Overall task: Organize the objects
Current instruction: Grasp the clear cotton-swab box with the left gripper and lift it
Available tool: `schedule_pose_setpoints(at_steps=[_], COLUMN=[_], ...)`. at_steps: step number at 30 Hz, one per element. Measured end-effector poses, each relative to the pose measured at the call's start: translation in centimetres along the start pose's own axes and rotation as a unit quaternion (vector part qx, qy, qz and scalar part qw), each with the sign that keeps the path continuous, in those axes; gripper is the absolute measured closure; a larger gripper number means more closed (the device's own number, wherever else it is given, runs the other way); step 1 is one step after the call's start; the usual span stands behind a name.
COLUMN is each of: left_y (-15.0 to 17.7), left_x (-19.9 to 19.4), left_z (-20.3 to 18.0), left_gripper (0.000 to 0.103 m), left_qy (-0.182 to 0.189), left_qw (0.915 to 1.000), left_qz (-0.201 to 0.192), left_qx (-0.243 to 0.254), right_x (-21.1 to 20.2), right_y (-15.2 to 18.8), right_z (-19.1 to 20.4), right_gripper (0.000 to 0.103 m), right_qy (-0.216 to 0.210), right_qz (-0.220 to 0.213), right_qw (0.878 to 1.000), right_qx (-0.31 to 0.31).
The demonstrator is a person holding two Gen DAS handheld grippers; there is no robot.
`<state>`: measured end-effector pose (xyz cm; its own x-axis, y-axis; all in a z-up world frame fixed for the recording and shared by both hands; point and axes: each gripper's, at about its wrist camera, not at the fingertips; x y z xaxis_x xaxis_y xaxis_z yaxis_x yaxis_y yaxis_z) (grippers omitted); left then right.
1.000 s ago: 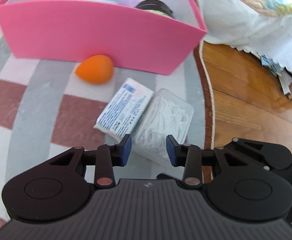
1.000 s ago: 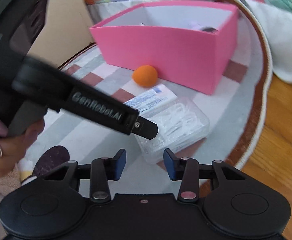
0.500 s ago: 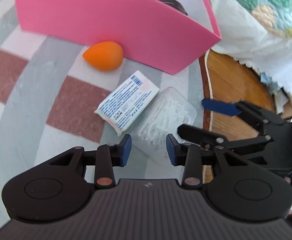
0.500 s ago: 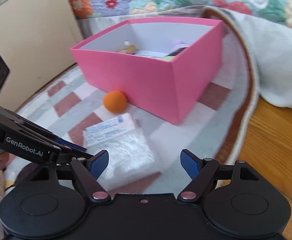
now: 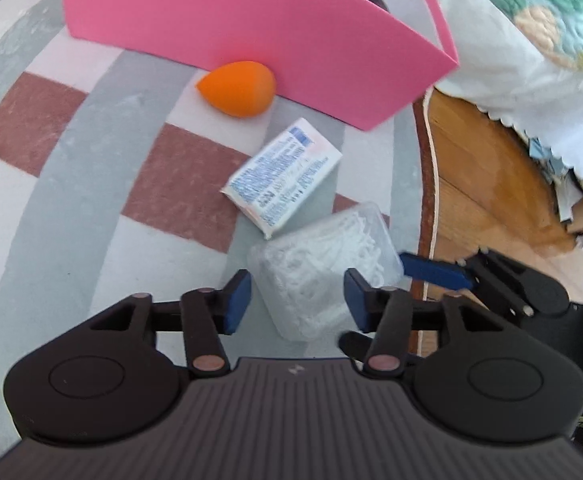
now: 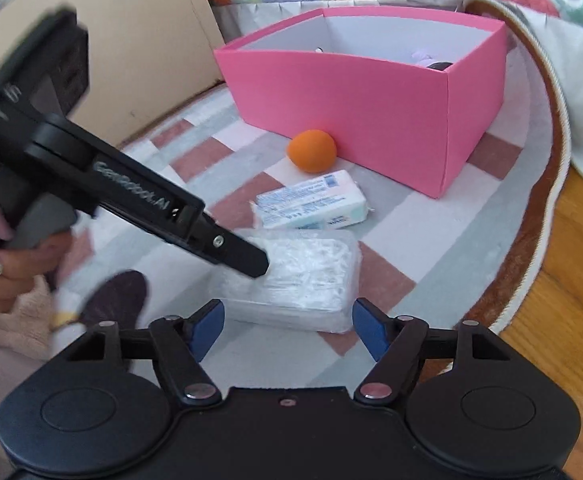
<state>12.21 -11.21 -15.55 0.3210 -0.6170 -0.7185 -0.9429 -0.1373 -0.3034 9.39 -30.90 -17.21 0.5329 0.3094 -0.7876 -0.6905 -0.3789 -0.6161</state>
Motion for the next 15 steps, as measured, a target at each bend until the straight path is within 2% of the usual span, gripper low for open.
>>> schedule_pose_setpoints(at_steps=[4,6,10,15], left_y=[1.2,1.6,1.5,1.4], left_x=[0.2,0.3,0.4,0.0], left_z=[-0.2,-0.3,0.0,0.0], left_gripper=[0.048,0.047,0.045,0.05], left_qy=[0.001,0.0,0.006,0.014], left_qw=[0.9989,0.9978,0.9974,0.998], left_qz=[-0.046,-0.061,-0.069,-0.053], left_qx=[0.01,0.026,0.017,0.03], right_x=[1.6,1.9,2.2,1.8], right_y=[0.2,0.4,0.8,1.2], right_z=[0.7,1.2,1.8,2.9], right_gripper=[0.021,0.017,0.011,0.018], right_qy=[0.032,0.042,0.051,0.076], right_qz=[0.007,-0.007,-0.024,-0.03], right_qw=[0.999,0.998,0.998,0.997], right_qx=[-0.028,-0.039,-0.033,-0.015])
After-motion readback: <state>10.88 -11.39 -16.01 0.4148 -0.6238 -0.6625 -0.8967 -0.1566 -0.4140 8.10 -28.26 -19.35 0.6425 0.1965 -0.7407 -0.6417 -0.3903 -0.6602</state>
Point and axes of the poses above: each gripper's, at about its wrist camera, not at the fingertips, and x roughly the way its jaws point, z to its left, y to its underside, and after that the axes turned 14 degrees about y, right-handed
